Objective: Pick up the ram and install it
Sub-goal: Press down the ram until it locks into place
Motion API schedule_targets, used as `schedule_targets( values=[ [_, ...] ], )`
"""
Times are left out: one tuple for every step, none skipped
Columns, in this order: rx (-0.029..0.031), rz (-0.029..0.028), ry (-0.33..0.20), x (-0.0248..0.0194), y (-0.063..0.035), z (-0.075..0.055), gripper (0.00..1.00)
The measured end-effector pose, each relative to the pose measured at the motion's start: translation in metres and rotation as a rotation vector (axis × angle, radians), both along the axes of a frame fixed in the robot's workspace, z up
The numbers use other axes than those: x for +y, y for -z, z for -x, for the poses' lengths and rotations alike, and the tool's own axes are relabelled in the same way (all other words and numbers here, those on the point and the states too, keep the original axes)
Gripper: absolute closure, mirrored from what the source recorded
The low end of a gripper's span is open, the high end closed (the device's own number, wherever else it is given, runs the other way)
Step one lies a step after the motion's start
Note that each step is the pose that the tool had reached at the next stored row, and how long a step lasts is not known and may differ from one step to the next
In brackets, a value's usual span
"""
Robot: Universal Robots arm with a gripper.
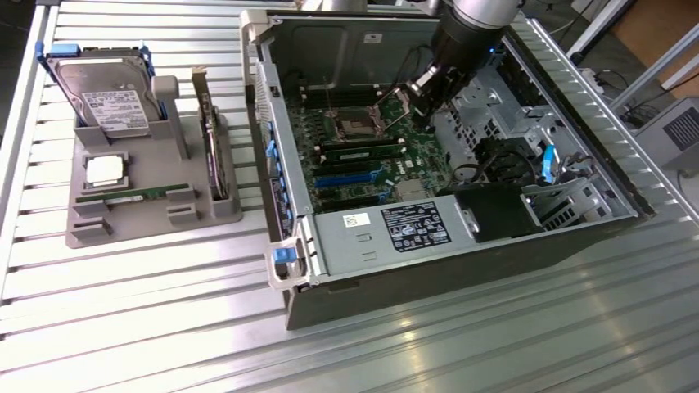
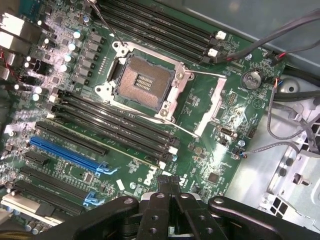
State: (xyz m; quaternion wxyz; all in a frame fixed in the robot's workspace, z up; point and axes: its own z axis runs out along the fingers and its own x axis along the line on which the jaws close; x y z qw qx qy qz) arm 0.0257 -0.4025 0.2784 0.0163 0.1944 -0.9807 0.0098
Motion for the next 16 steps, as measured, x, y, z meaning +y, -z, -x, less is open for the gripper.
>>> schedule_targets(
  values=[
    [0.0000,-0.0001,0.006,0.0000,0.0000,0.0000,0.90],
    [0.0000,0.0000,0.010,0.0000,0.0000,0.0000,0.90],
    [0.0000,0.0000,0.016,0.0000,0.0000,0.0000,0.90],
    [0.0000,-0.0001,0.024,0.0000,0.0000,0.0000,0.90],
    [0.0000,0.0000,0.034,0.0000,0.0000,0.0000,0.90],
    [0.0000,-0.0001,0.045,0.0000,0.0000,0.0000,0.90],
    [0.0000,0.0000,0.056,0.0000,0.0000,0.0000,0.90],
    [0.0000,0.0000,0.068,0.0000,0.0000,0.0000,0.90],
    [0.0000,0.0000,0.080,0.0000,0.0000,0.0000,0.90],
    [0.0000,0.0000,0.085,0.0000,0.0000,0.0000,0.90],
    [0.0000,0.0000,0.091,0.0000,0.0000,0.0000,0.90],
    [0.0000,0.0000,0.102,0.0000,0.0000,0.0000,0.90],
    [0.0000,0.0000,0.117,0.0000,0.0000,0.0000,0.90],
    [0.0000,0.0000,0.135,0.0000,0.0000,0.0000,0.90],
    [0.0000,0.0000,0.149,0.0000,0.0000,0.0000,0.90],
    [0.0000,0.0000,0.158,0.0000,0.0000,0.0000,0.90]
  ],
)
